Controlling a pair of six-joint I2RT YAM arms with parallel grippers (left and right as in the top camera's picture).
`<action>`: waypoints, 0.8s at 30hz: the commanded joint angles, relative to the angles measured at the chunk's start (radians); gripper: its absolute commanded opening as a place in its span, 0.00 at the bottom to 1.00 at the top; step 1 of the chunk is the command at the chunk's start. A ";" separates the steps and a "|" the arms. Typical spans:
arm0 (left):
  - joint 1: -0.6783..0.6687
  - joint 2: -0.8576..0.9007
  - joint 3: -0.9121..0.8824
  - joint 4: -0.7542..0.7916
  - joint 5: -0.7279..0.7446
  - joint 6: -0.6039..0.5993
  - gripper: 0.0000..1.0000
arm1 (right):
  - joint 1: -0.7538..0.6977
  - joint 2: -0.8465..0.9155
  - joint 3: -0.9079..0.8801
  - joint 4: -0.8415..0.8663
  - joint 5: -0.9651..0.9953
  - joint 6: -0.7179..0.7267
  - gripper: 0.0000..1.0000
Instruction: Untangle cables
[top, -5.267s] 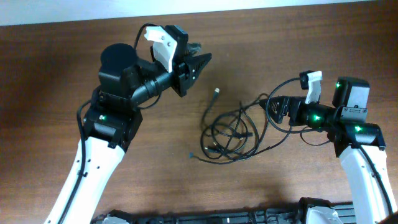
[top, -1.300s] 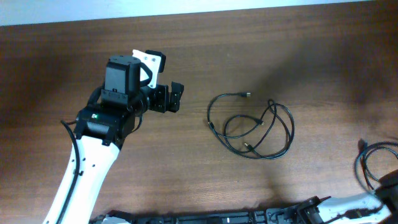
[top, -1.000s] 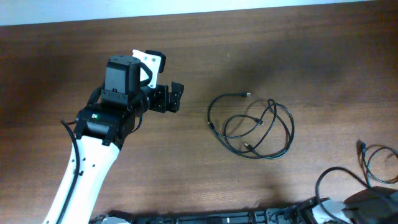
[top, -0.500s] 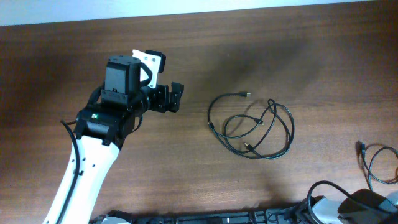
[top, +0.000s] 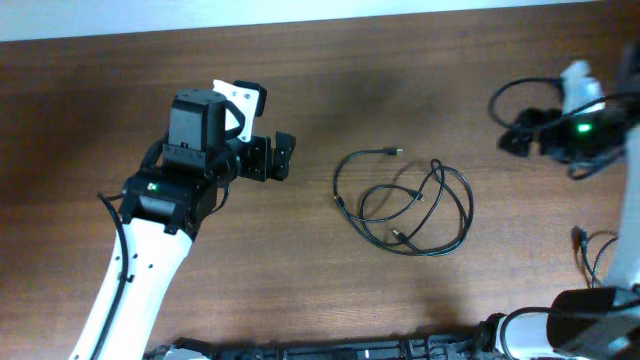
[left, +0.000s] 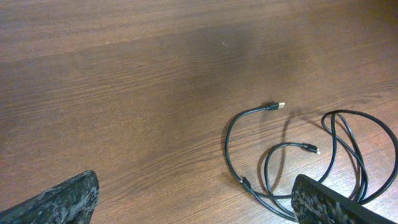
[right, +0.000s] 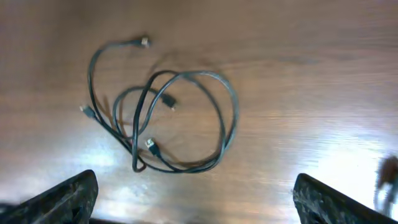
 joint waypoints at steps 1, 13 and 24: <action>0.003 -0.007 0.007 -0.002 0.010 0.002 0.99 | 0.084 0.009 -0.149 0.092 -0.015 0.047 1.00; 0.003 -0.007 0.007 -0.002 0.010 0.002 0.99 | 0.361 0.009 -0.594 0.561 -0.236 0.196 0.53; 0.003 -0.007 0.007 -0.002 0.010 0.002 0.99 | 0.365 -0.174 -0.479 0.523 -0.067 0.357 0.04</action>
